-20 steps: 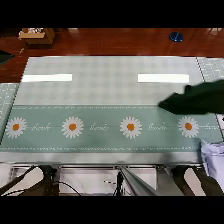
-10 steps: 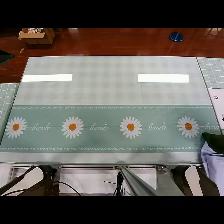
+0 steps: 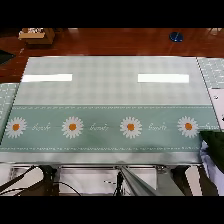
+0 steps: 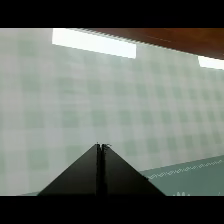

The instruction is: Fold the shirts.

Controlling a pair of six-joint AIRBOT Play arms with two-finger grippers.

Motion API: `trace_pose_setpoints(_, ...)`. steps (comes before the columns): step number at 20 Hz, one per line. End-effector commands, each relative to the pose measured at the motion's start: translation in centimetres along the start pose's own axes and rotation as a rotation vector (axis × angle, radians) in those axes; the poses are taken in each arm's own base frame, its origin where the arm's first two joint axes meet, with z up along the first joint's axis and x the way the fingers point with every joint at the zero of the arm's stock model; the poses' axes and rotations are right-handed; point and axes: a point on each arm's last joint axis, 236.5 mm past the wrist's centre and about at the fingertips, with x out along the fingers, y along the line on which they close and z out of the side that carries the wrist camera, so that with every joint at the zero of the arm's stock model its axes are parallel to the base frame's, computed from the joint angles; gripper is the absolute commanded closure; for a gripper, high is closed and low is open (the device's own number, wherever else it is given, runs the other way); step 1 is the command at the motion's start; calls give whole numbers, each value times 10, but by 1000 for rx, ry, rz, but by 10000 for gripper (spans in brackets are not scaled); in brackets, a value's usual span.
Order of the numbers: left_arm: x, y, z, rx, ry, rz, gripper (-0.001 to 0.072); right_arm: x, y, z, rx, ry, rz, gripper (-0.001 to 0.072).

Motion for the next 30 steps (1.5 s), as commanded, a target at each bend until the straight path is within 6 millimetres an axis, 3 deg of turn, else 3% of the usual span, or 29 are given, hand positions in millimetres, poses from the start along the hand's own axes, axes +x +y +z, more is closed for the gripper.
trace_pose_setpoints(1, 1, 4, 2, 20, -9, 8, 686, 41, -25, -40, 42, 202, -112, 684)
trace_pose_setpoints(6, 2, 6, 3, 18, -13, 11, 686, 62, -49, -50, 141, 229, -129, 683)
trace_pose_setpoints(9, 5, 10, 2, 7, -6, 10, 686, 68, -50, -46, 166, 203, -108, 652)
trace_pose_setpoints(11, 6, 12, 2, 3, -3, 9, 686, 69, -51, -43, 168, 189, -111, 206)
trace_pose_setpoints(12, 7, 12, 1, 1, -1, 9, 686, 70, -52, -39, 167, 173, -114, 172)
trace_pose_setpoints(14, 9, 14, 0, -3, 4, 7, 686, 71, -53, -27, 166, 122, -113, 174)
trace_pose_setpoints(15, 12, 13, -1, -4, 10, 2, 686, 71, -40, -12, 172, 64, -46, 187)
trace_pose_setpoints(16, 16, 12, -2, -4, 20, -6, 685, 67, -17, 11, 167, -26, 63, 187)
trace_pose_setpoints(17, 23, 10, -5, -4, 34, -16, 684, 50, 16, 47, 151, -168, 219, 187)
trace_pose_setpoints(18, 33, 8, -7, -4, 46, -28, 669, 16, 53, 86, 139, -336, 395, 188)
trace_pose_setpoints(19, 47, 4, -10, 0, 62, -44, 574, -41, 94, 123, 105, -533, 602, 199)
trace_pose_setpoints(20, 63, -4, -14, 9, 82, -63, 412, -102, 129, 143, 56, -689, 787, 222)
trace_pose_setpoints(21, 82, -17, -20, 23, 109, -91, 299, -163, 164, 149, -30, -800, 951, 221)
trace_pose_setpoints(23, 119, -49, -38, 130, 161, -150, 298, -242, 226, 129, -278, -878, 1099, 221)
trace_pose_setpoints(25, 149, -71, -67, 276, 252, -125, 297, -277, 280, 100, -517, -889, 1081, 220)
trace_pose_setpoints(27, 170, -71, -97, 395, 355, 14, 269, -284, 325, 78, -685, -881, 989, 216)
trace_pose_setpoints(28, 174, -68, -109, 421, 397, 90, 127, -280, 343, 68, -751, -865, 938, 197)
trace_pose_setpoints(29, 176, -64, -118, 428, 427, 166, -13, -272, 361, 56, -814, -834, 891, 109)
trace_pose_setpoints(30, 177, -63, -124, 435, 441, 227, -13, -261, 374, 44, -876, -798, 845, 110)
